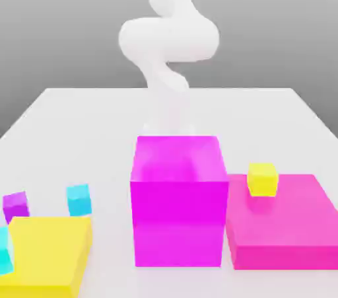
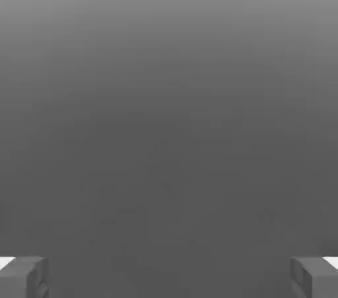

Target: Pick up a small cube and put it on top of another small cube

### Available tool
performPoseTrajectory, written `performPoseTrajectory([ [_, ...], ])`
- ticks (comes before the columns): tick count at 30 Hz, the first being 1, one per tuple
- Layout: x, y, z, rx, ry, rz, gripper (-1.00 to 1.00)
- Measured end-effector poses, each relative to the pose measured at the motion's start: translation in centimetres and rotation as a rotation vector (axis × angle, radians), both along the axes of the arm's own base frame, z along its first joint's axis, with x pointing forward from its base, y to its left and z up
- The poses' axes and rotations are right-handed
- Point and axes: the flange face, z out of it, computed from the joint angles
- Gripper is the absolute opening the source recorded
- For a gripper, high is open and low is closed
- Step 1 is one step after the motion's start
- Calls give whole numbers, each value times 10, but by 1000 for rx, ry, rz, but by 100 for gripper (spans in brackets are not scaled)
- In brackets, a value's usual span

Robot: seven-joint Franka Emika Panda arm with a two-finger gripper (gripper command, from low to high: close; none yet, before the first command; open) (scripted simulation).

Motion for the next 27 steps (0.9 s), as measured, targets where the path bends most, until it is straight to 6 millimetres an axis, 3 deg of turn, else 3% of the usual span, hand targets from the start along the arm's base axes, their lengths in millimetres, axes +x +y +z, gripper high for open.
performPoseTrajectory([
  [4,31,-52,-99,75,135,-205,0],
  [9,26,-116,-224,180,291,-469,0],
  [13,-12,-159,-325,279,417,-700,0],
  [18,-97,-185,-451,430,586,-1024,0],
  [20,-113,-191,-478,455,604,-1084,0],
  [25,-115,-187,-521,453,614,-1083,0],
  [26,-115,-186,-528,453,614,-1083,-100],
  [27,-115,-186,-528,453,614,-1083,-100],
])
